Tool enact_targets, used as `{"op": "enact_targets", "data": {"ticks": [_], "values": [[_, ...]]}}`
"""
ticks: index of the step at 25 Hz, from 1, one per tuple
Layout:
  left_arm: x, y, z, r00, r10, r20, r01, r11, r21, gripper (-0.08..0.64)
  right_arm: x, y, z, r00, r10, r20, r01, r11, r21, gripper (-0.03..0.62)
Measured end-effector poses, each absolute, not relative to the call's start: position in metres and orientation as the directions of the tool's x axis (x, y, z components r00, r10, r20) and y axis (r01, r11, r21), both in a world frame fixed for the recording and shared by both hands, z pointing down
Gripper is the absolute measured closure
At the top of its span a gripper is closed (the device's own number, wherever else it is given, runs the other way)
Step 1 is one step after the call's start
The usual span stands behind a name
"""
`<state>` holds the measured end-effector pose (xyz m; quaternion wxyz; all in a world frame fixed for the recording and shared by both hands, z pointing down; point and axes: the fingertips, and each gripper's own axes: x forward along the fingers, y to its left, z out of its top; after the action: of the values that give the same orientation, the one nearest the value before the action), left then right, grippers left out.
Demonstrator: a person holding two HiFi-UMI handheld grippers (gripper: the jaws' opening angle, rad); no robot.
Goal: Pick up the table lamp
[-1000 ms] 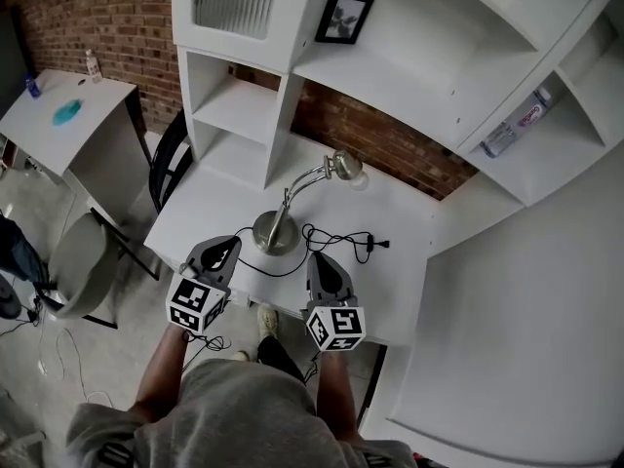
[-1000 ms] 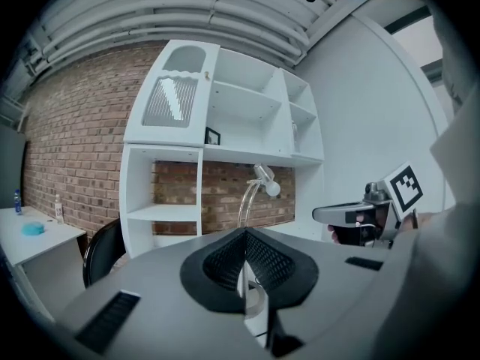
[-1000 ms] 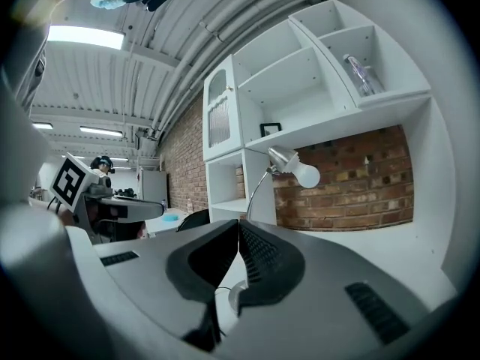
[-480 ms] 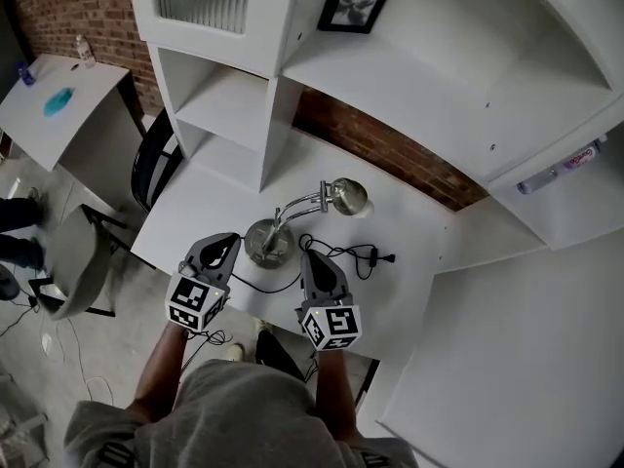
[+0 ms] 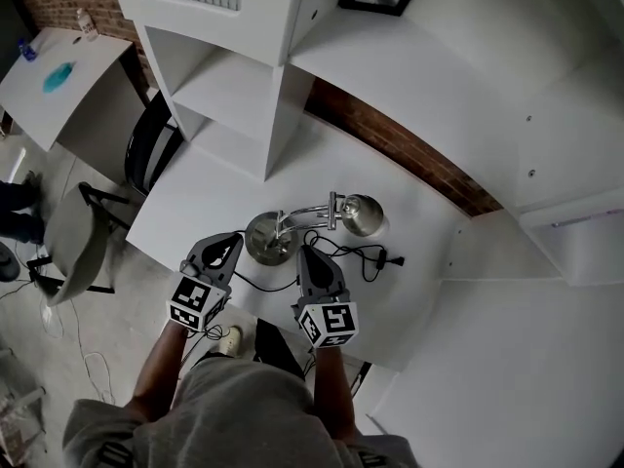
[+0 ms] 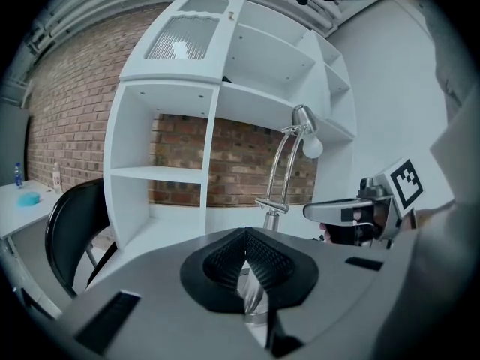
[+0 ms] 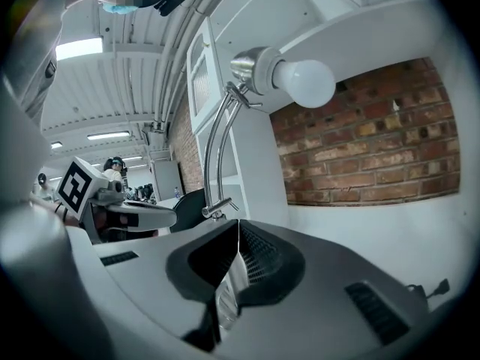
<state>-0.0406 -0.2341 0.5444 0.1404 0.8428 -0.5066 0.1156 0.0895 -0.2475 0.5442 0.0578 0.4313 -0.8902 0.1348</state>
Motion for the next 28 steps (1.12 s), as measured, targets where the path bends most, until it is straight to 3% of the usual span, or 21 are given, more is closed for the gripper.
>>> {"op": "enact_targets", "data": {"ticks": [20,21,23,28], "values": [[-0.057,-0.237,0.552,0.380,-0.851,0.363,-0.924,-0.368,0.106,0.557,0.054,-0.252,0.556,-0.742,-0.635,0.213,-0.664,0.741,-0.102,0.566],[-0.058,-0.238,0.551,0.374,-0.853,0.363,-0.926,-0.363,0.102,0.557,0.052,-0.252,0.557,-0.749,-0.627,0.215,-0.655,0.749,-0.099,0.558],[-0.061,-0.239,0.551,0.364,-0.858,0.363,-0.930,-0.353,0.100,0.557,0.047,-0.253,0.559,-0.764,-0.607,0.218,-0.636,0.766,-0.097,0.472],[-0.067,-0.241,0.553,0.341,-0.865,0.368,-0.940,-0.327,0.100,0.557,0.036,-0.258,0.563,-0.789,-0.573,0.221,-0.601,0.794,-0.088,0.415]]}}
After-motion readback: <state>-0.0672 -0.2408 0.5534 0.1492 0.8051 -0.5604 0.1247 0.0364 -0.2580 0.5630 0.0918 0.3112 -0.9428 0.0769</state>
